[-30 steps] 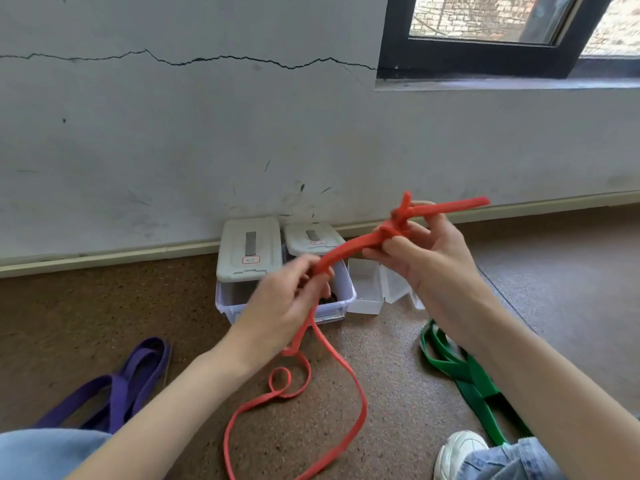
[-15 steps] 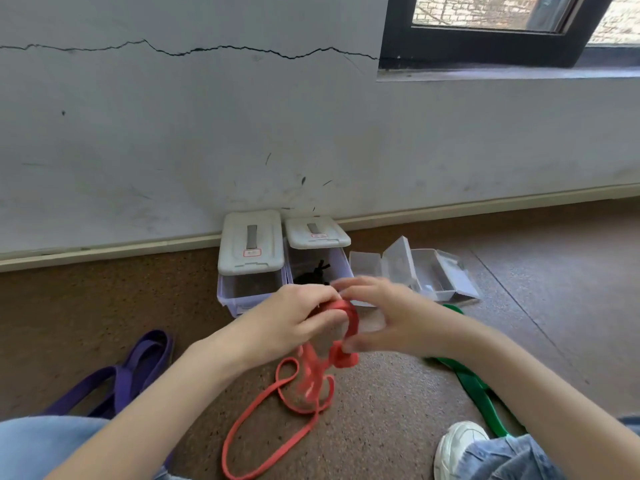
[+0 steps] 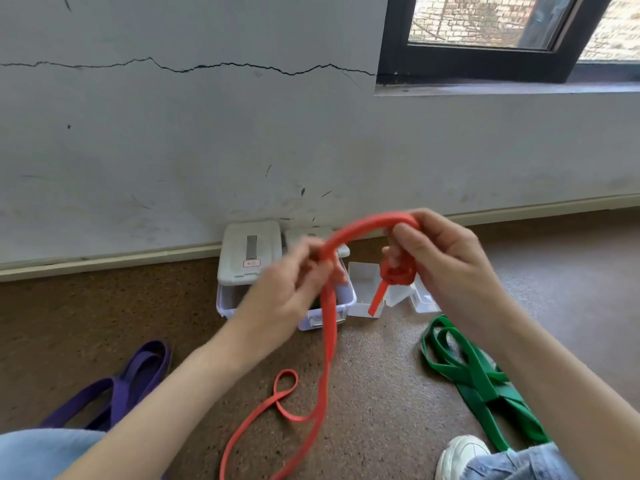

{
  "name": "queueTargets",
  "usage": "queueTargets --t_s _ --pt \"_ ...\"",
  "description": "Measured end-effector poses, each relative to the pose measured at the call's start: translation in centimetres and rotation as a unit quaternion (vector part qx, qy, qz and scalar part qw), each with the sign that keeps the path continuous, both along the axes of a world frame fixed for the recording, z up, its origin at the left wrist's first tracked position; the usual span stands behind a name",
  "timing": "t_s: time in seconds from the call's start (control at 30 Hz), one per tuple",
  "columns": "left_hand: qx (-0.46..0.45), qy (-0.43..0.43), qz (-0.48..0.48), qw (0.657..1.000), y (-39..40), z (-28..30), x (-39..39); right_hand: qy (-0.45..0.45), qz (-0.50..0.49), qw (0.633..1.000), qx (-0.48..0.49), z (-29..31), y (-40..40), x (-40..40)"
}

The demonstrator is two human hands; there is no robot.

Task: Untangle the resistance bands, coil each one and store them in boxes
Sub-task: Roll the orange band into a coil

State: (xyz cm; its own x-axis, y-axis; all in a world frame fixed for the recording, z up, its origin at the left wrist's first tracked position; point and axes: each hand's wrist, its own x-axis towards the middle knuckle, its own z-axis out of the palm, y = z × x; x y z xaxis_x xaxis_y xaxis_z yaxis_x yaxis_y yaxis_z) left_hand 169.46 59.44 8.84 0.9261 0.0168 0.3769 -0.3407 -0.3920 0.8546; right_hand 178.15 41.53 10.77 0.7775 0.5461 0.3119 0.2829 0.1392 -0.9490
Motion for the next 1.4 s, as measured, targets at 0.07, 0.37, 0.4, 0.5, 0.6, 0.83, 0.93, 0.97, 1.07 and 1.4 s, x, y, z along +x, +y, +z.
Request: queueTargets --t_s 0.07,0.37,0.4,0.5,0.6,0.83,0.93,0.97,1.07,1.4 --pt "-0.039 -0.083 0.007 0.996 1.0 2.6 -0.1 -0.011 0.041 0.999 -0.017 0.7 -0.2 0.2" --pt "0.194 0.084 -0.033 0.977 0.3 -2.0 0.3 -0.004 0.045 0.993 -0.105 -0.4 1.4 -1.1" --pt "0.201 0.12 -0.041 0.971 0.4 -2.9 0.3 0.006 0.028 0.997 -0.071 -0.2 1.2 -0.9" --pt "0.203 0.172 -0.063 0.962 -0.2 -5.3 0.0 0.061 -0.008 0.998 0.024 0.3 0.5 -0.2" --pt "0.136 0.129 -0.049 0.981 0.4 -3.8 0.1 0.11 -0.008 0.994 -0.009 0.3 -0.5 0.6" --pt "-0.013 0.031 -0.107 0.994 2.4 2.1 -0.1 0.106 0.189 0.964 -0.155 0.2 -1.2 -0.3" --pt "0.061 0.094 -0.127 0.986 1.8 1.1 0.1 0.095 0.151 0.98 -0.092 0.2 -0.4 -0.4" --pt "0.076 0.113 -0.125 0.983 1.7 0.6 0.2 0.086 0.128 0.985 -0.079 0.3 -0.3 -0.3" --pt "0.108 0.155 -0.099 0.977 1.8 -1.1 0.6 0.07 0.098 0.992 -0.041 0.3 -0.3 -0.1" --pt "-0.041 0.052 -0.14 0.988 2.6 3.7 -0.2 0.077 0.2 0.972 -0.094 1.0 -1.1 -0.4"
